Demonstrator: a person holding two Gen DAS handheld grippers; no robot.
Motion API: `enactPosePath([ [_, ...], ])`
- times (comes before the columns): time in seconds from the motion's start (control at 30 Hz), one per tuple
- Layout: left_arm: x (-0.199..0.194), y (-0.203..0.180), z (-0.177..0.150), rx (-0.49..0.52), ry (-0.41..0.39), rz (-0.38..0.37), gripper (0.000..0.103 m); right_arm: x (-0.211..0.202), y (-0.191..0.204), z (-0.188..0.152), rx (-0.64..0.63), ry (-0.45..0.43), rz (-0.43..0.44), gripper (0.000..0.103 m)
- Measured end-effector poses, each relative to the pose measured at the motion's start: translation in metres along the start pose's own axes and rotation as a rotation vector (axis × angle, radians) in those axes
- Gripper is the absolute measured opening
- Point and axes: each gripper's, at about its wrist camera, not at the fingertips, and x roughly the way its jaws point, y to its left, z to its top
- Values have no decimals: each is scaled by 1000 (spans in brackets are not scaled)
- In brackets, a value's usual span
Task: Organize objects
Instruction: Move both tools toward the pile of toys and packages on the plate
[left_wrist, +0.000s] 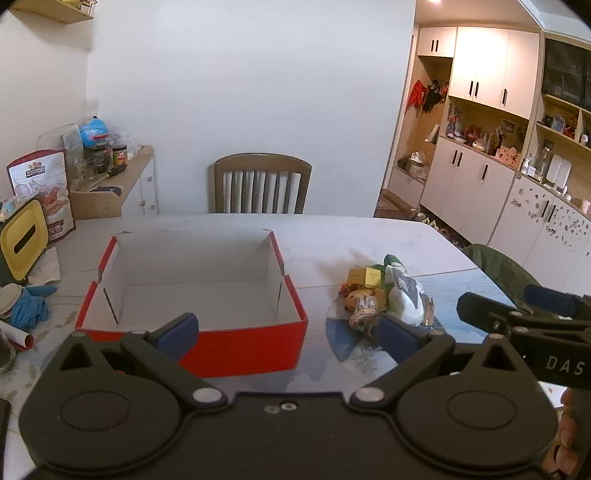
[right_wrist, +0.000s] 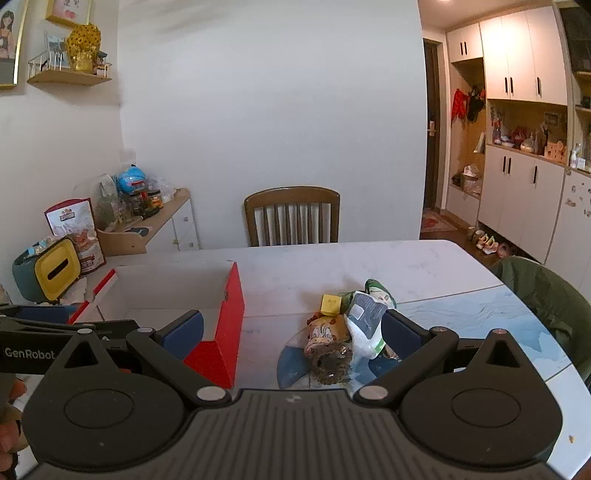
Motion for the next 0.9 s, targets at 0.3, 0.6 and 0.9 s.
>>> enactPosePath([
  [0.3,0,3,0,-1,4,11,103,1,4,-2,-10,-6,-14,103],
  [0.6,-1,3,3,-5,-7,22,103,-1,4,2,-25,-28,2,103],
  [0.9,11,-9,6,-12,11,74,103,8,-8,5,-40,-25,8,103],
])
